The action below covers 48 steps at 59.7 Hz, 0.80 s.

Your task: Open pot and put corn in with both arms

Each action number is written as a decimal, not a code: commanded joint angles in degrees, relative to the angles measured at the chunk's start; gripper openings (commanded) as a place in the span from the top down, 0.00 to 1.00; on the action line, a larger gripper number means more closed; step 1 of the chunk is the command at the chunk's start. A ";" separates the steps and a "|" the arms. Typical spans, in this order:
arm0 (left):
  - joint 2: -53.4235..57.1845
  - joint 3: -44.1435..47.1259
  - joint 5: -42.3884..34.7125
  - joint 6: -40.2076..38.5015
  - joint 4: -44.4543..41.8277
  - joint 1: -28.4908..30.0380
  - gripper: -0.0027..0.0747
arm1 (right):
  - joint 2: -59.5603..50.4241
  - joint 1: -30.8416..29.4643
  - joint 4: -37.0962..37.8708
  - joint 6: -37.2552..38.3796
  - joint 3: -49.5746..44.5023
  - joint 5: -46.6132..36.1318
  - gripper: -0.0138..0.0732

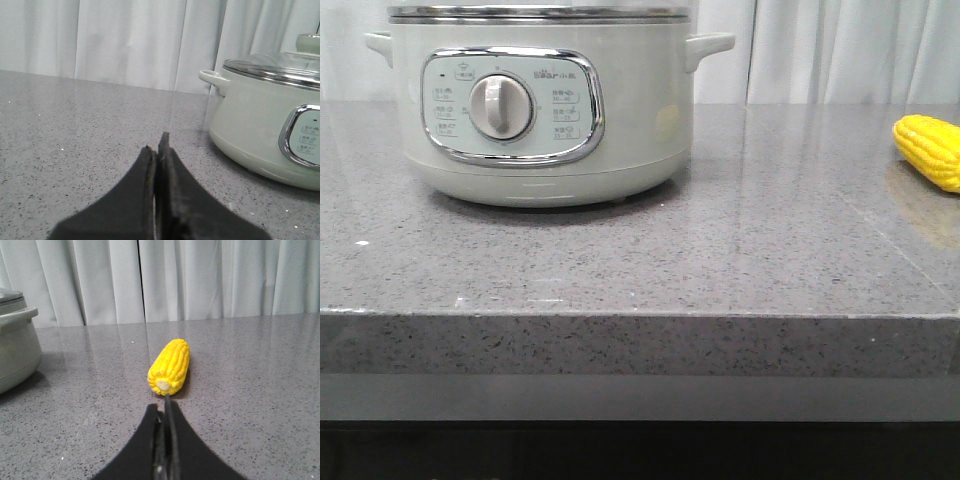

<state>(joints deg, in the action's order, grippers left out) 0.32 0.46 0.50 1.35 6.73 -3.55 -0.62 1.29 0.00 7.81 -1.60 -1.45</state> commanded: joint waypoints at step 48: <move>0.90 0.41 -5.60 -0.17 0.18 0.04 0.99 | -1.17 -0.40 0.76 -0.35 0.70 0.23 0.98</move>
<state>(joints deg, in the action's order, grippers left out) 0.32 0.46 0.00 1.35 6.73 -3.55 -0.62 1.29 0.00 7.81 -1.60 2.74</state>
